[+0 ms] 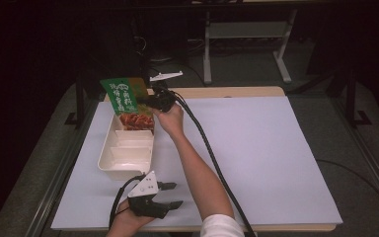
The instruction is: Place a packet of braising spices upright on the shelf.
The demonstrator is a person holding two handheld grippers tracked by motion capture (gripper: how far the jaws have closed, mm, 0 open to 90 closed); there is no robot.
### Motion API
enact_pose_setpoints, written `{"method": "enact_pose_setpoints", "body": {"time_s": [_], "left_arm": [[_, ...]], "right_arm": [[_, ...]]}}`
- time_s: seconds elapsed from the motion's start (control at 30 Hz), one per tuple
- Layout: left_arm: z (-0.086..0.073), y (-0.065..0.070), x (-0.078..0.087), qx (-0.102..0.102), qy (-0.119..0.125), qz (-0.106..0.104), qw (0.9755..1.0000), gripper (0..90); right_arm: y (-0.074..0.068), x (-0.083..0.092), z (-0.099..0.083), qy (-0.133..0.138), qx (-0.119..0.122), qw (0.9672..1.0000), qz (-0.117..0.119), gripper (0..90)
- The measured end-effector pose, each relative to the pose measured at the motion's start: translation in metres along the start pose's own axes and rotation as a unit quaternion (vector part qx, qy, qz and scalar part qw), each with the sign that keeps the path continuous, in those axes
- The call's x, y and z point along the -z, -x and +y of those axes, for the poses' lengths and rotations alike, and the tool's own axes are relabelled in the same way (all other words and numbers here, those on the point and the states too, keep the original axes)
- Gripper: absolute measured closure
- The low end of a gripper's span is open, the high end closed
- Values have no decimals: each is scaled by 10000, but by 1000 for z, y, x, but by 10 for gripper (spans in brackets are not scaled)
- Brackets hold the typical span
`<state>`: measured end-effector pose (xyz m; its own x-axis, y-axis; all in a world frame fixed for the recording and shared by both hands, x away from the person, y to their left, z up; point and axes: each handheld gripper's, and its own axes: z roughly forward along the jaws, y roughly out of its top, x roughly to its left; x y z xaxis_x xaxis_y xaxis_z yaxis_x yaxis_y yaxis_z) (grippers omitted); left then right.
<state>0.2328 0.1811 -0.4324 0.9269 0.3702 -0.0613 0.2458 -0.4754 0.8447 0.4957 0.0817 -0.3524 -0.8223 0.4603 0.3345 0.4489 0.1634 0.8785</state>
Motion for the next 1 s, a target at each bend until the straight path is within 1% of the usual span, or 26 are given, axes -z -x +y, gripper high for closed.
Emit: {"method": "enact_pose_setpoints", "body": {"time_s": [0.17, 0.23, 0.33, 0.37, 0.43, 0.5, 0.7, 0.77, 0.9, 1.0], "left_arm": [[0, 0, 0, -5, -27, 14, 10000, 383], [0, 1, -1, 0, -35, 24, 10000, 380], [0, 1, -1, -16, -58, 33, 10000, 375], [0, 1, -2, -11, -60, 37, 10000, 374], [0, 1, -2, -5, -65, 45, 10000, 369], [0, 1, -2, 3, -61, 50, 10000, 366], [0, 0, -4, 3, -101, 65, 9999, 358], [1, -1, -4, 25, -120, 82, 9999, 353], [1, -2, -4, 29, -143, 109, 9998, 346], [0, -2, -4, 20, -148, 126, 9998, 343]], "right_arm": [[-2, -1, 2, -53, 109, 9999, -49, 884], [-2, 1, 3, -135, 161, 9997, -97, 838], [-1, 4, 3, -229, 148, 9996, -96, 759], [-1, 6, 3, -247, 118, 9996, -62, 743], [-1, 11, 4, -212, 136, 9997, -80, 718], [0, 15, 4, -207, 132, 9997, -27, 685], [-4, 28, 2, -243, 130, 9996, 26, 637], [-5, 33, 0, -267, 185, 9995, 24, 627], [-5, 43, -3, -263, 153, 9995, 19, 599], [-5, 51, -6, -246, 91, 9996, 70, 580]]}}
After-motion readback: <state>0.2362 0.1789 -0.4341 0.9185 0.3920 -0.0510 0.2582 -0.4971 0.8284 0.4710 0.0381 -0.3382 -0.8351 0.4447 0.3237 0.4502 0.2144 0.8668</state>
